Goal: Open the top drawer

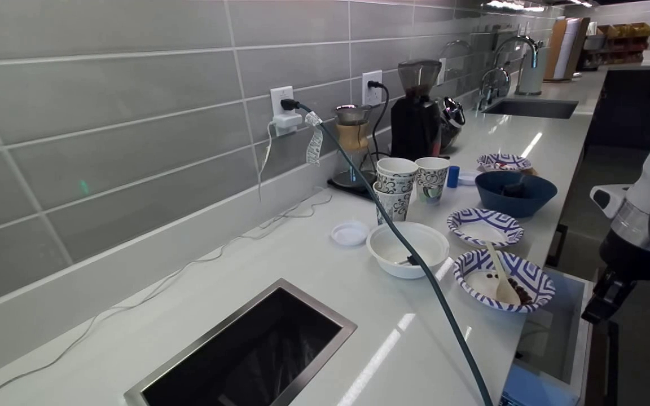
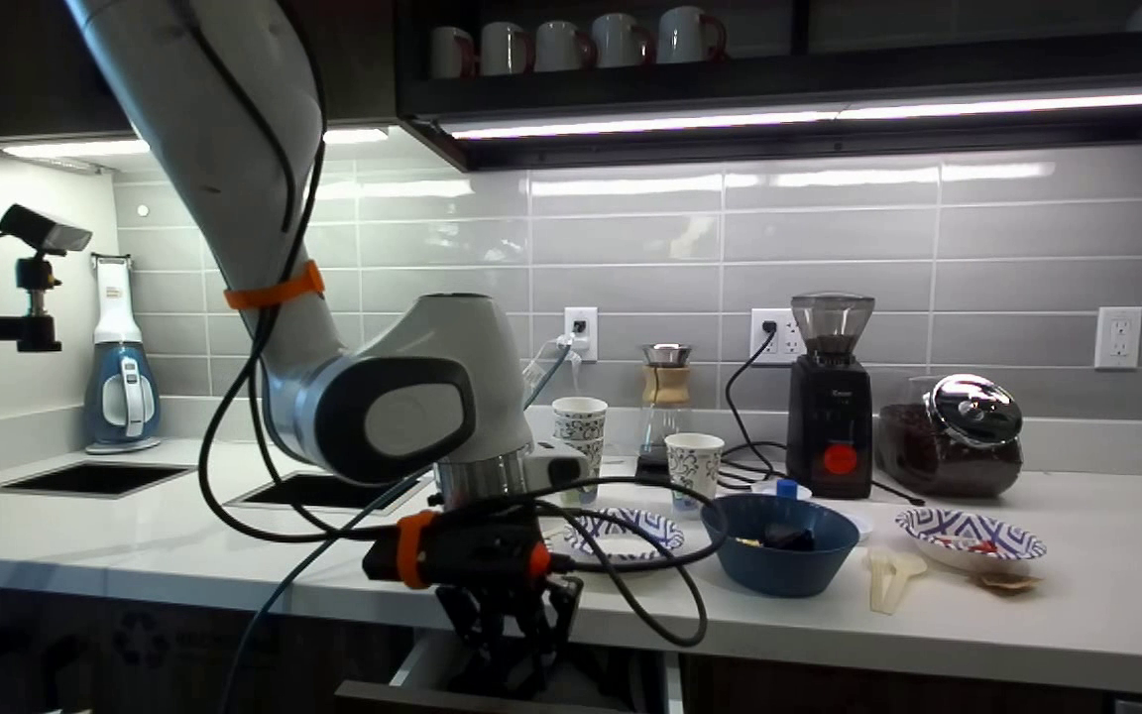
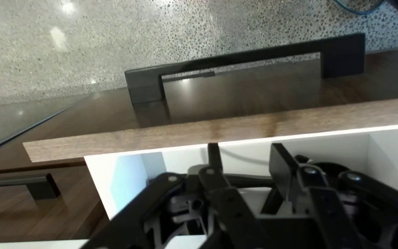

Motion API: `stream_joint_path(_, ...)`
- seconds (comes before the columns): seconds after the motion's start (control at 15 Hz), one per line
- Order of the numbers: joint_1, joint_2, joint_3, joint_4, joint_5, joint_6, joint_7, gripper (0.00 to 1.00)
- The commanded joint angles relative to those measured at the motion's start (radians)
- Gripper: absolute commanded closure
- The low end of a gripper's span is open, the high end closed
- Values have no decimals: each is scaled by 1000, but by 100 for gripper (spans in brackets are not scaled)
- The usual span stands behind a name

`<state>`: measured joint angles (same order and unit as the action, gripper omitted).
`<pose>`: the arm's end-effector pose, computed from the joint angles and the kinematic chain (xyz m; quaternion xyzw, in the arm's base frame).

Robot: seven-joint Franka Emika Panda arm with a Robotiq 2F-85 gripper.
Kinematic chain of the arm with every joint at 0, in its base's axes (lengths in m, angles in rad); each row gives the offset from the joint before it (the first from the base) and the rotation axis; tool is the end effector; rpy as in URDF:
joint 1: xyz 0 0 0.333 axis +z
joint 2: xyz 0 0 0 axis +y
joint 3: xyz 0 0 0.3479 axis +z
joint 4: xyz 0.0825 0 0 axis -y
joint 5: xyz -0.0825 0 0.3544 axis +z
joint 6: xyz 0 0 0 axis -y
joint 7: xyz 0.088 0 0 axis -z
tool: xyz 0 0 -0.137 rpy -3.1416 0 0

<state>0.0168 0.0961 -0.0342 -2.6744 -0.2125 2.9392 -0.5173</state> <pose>0.4296 0.0047 0.2502 0.9348 0.3438 0.0723 0.0526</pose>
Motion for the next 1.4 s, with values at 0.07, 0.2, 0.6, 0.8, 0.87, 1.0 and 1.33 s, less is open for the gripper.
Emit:
stream_joint_path(0.07,-75,56,127,-7,213,110,-188,95)
stream_joint_path(0.2,-118,75,183,2,277,101,-247,100)
stream_joint_path(0.6,-137,49,135,-4,159,-3,-173,100)
stream_joint_path(0.8,-88,13,44,-1,28,-99,-61,100)
stream_joint_path(0.87,-77,6,23,5,-20,-132,-19,100)
stream_joint_path(1.0,-61,-9,-8,13,-110,-214,71,100)
stream_joint_path(1.33,-63,-37,-22,22,-201,-384,178,100)
